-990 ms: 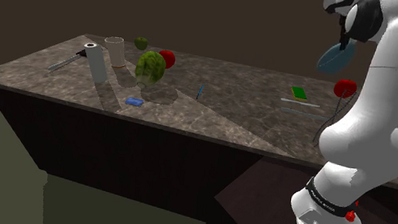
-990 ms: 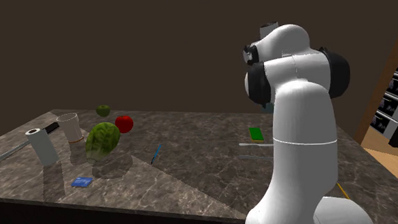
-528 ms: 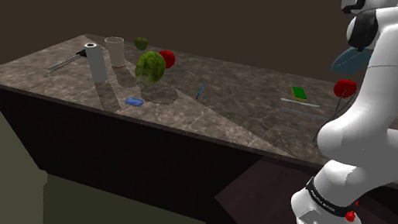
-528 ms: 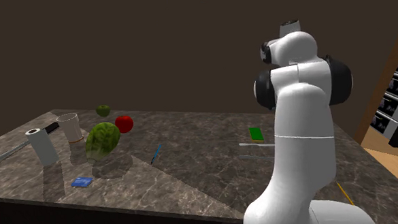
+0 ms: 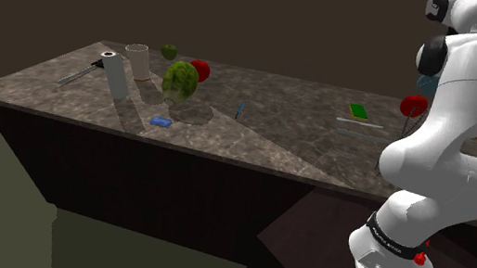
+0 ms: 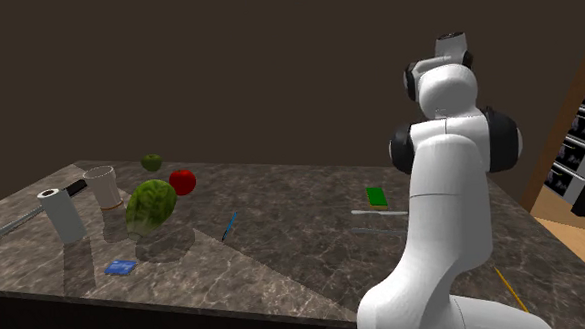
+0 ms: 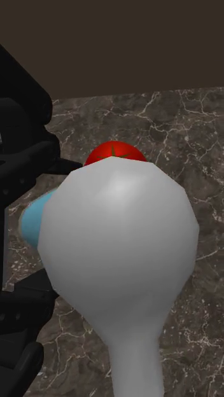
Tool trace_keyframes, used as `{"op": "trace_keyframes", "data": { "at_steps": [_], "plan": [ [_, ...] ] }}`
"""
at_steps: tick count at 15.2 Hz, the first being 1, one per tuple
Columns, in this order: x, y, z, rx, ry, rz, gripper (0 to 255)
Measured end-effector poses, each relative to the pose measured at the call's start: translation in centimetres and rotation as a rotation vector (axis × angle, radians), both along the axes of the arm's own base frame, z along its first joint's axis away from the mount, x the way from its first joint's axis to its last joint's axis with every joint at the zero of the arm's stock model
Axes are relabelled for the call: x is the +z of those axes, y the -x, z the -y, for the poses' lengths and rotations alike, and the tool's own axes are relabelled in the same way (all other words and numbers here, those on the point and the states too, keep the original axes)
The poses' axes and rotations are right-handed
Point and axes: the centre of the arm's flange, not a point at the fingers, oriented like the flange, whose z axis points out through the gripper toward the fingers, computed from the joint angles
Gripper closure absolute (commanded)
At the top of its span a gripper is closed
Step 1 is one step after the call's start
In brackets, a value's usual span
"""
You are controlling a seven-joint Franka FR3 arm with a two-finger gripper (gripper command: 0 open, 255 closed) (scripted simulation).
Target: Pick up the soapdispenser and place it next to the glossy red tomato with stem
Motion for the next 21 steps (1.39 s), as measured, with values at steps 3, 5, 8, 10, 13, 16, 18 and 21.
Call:
{"op": "trace_keyframes", "data": {
  "at_steps": [3, 5, 8, 10, 13, 16, 18, 21],
  "plan": [
    [-1.4, 0.0, 0.0, 0.001, 0.0, 0.0, 255],
    [-2.6, 0.1, 0.1, 0.001, 0.0, 0.0, 255],
    [-4.2, 0.2, 0.0, 0.001, 0.0, 0.0, 255],
    [-5.2, 0.2, 0.1, 0.001, 0.0, 0.0, 255],
    [-6.7, 0.2, 0.0, 0.001, 0.0, 0.0, 255],
    [-8.3, 0.1, 0.0, 0.001, 0.0, 0.0, 255],
    [-9.3, 0.1, 0.1, 0.001, 0.0, 0.0, 255],
    [-11.1, 0.2, 0.0, 0.001, 0.0, 0.0, 255]
  ]
}}
